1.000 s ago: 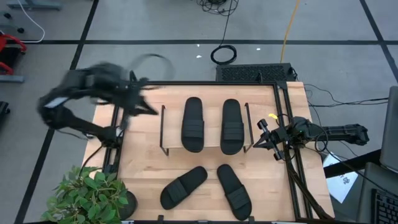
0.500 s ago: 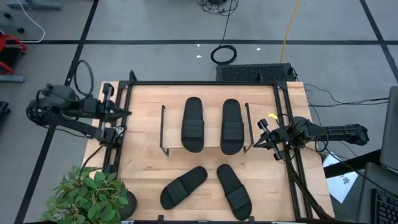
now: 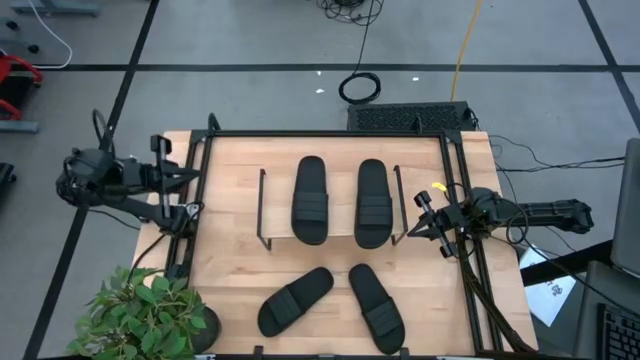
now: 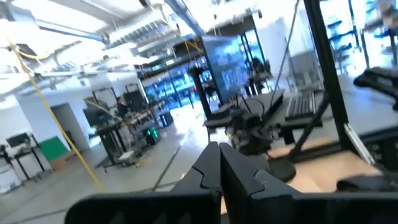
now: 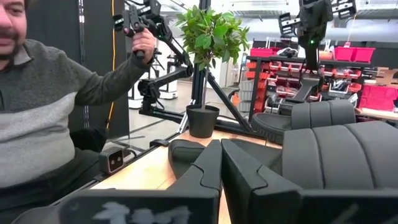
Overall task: Pick and place slides into the shelf
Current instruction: Put the right black slide under the shelf
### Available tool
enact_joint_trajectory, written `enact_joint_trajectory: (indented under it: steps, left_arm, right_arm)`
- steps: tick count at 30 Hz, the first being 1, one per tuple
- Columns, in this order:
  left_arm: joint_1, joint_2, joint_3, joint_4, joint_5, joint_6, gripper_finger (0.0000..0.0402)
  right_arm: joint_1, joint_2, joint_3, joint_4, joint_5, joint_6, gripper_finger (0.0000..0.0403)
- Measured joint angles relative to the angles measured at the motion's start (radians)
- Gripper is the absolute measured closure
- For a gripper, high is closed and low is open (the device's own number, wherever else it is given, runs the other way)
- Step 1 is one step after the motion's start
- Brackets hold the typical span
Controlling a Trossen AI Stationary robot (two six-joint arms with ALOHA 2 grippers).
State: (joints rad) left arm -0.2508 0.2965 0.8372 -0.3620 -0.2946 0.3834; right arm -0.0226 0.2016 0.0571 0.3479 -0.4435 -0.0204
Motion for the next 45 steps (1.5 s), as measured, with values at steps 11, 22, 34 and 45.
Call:
enact_joint_trajectory:
  steps: [11,22,34,45]
  left_arm:
    - [0.0,-0.096,-0.283,0.186,0.027,-0.089,0.0402]
    - [0.0,-0.096,-0.419,0.287,0.032,-0.056,0.0401]
    - [0.0,-0.096,-0.419,0.281,0.032,-0.027,0.0401]
    - [0.0,-0.096,-0.419,0.275,0.032,-0.02,0.0401]
  right_arm:
    - [0.0,0.004,0.0,0.066,0.005,-0.047,0.0402]
    - [0.023,0.043,0.216,-0.069,0.024,-0.098,0.0345]
    - [0.266,0.414,0.635,-0.493,0.055,-0.052,0.0341]
    - [0.681,0.703,0.874,-0.557,0.398,-0.039,0.0341]
